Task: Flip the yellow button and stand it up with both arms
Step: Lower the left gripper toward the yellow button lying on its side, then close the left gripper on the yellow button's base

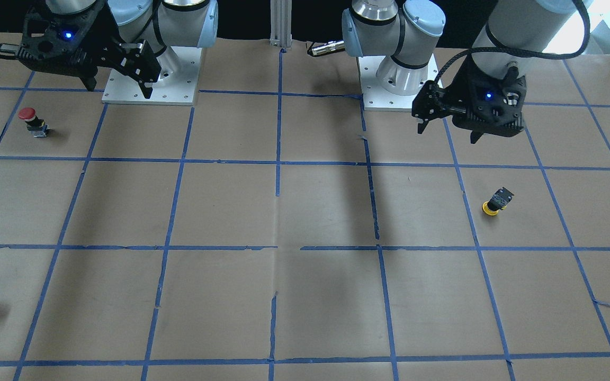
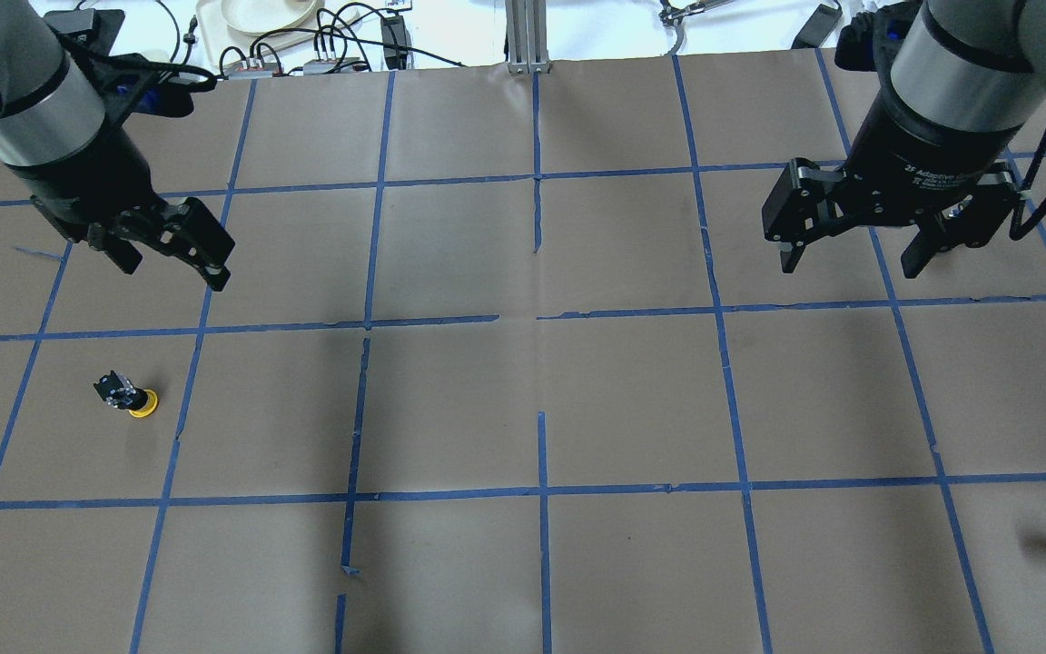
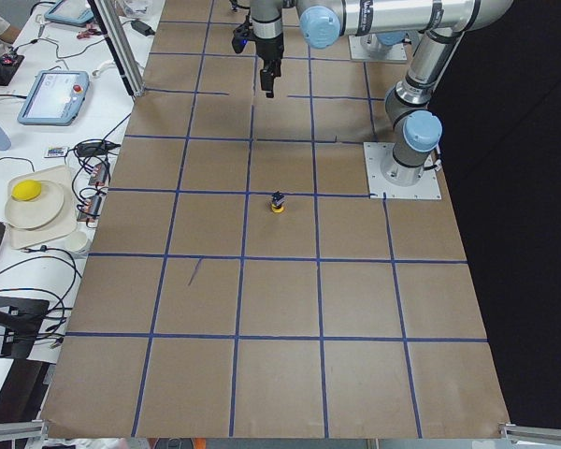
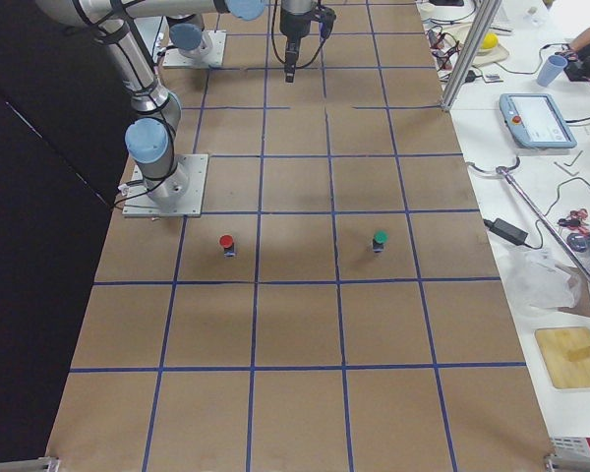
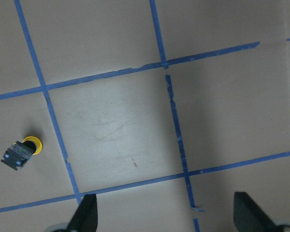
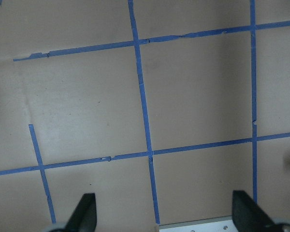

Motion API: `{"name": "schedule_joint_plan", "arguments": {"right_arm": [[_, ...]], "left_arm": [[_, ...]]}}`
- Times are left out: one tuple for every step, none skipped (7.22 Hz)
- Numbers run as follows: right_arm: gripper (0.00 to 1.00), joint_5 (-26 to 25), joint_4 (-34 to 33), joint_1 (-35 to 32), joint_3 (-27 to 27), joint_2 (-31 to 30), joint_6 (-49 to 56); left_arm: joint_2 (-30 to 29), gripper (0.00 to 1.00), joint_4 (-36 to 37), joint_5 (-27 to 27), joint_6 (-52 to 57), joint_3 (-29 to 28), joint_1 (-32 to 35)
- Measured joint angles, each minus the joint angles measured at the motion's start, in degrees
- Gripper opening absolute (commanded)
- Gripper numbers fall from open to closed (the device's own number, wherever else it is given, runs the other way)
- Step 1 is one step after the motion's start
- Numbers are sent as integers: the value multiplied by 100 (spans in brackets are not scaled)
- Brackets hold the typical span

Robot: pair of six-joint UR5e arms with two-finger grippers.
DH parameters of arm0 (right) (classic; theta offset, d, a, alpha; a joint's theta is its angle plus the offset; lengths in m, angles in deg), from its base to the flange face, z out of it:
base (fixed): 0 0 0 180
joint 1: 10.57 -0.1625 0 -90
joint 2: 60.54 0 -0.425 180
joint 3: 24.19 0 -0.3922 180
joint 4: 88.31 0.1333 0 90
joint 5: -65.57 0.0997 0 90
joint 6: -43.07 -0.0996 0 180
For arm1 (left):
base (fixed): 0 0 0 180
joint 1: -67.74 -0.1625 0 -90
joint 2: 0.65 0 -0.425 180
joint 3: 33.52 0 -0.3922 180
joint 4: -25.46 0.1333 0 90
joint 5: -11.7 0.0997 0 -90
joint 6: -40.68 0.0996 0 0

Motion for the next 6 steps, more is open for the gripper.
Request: {"name": "schedule_joint_plan", "arguments": {"right_arm": [[100,-4,3,0,0,-3,3],[100,-8,13,0,-2,-6,3],[100,-11,20,0,-6,-7,4],[100,-14,23,0,-5,-8,4],[100,-46,29,0,-5,-9,6],[100,-115,37,0,-9,-9,9]], "left_arm": [[-3,99,169,48,839,220,-444],[-11,99,451,64,1650,534,-909],[-20,99,934,68,2511,941,-1321],[-54,99,1569,68,3634,1402,-1675],[-118,98,2248,66,4640,1820,-1955],[-228,98,2882,63,5227,2136,-2174]]}}
